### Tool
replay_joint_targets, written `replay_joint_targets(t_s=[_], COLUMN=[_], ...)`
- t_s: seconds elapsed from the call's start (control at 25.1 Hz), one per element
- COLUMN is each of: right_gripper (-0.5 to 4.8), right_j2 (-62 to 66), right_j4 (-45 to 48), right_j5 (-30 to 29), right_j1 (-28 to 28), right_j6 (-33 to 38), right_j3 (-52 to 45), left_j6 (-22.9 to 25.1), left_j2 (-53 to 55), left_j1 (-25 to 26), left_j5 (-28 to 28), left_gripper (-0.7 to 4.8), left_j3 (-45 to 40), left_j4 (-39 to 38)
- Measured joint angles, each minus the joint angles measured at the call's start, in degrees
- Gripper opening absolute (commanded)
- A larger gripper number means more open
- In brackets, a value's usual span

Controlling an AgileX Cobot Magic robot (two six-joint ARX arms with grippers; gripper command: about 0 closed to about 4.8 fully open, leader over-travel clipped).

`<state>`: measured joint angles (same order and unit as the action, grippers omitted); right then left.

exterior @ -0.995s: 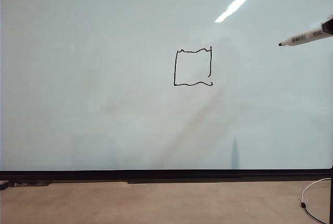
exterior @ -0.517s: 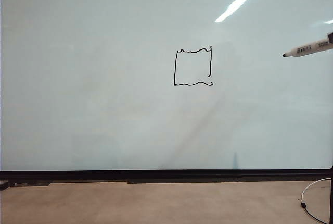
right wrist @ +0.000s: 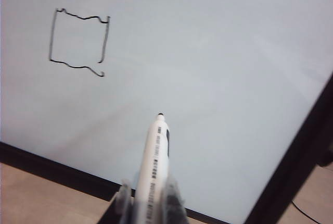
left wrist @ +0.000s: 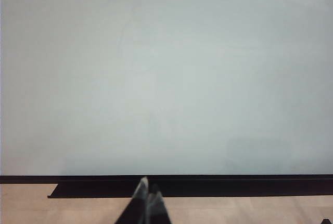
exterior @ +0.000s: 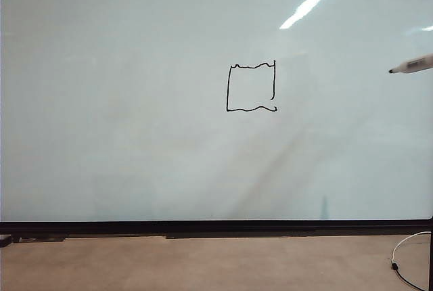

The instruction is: Pick up the pen on the shelf to the right of the whiteboard and draw a rectangle.

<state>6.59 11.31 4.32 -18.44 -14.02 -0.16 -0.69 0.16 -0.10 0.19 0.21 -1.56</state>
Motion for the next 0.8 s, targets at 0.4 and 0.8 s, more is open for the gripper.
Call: replay_joint_targets(t_s=[0.4, 0.8], right_gripper=[-0.06, -0.06], right_j2=[-6.54, -6.51], right_j4=[-5.46, -4.72], right_j5=[-1.07, -3.13], right_j1=[9.38, 16.68], right_j6=[0.5, 0.55], right_j3=[0.0, 0.0], left_j6=[-0.02, -0.02], left_j2=[0.0, 0.0], left_j1=[0.0, 0.0], left_j5=[-0.02, -0.02], left_gripper=[-0.04, -0.04], left_j3=[0.0, 0.0], left_j4=[0.0, 0.0])
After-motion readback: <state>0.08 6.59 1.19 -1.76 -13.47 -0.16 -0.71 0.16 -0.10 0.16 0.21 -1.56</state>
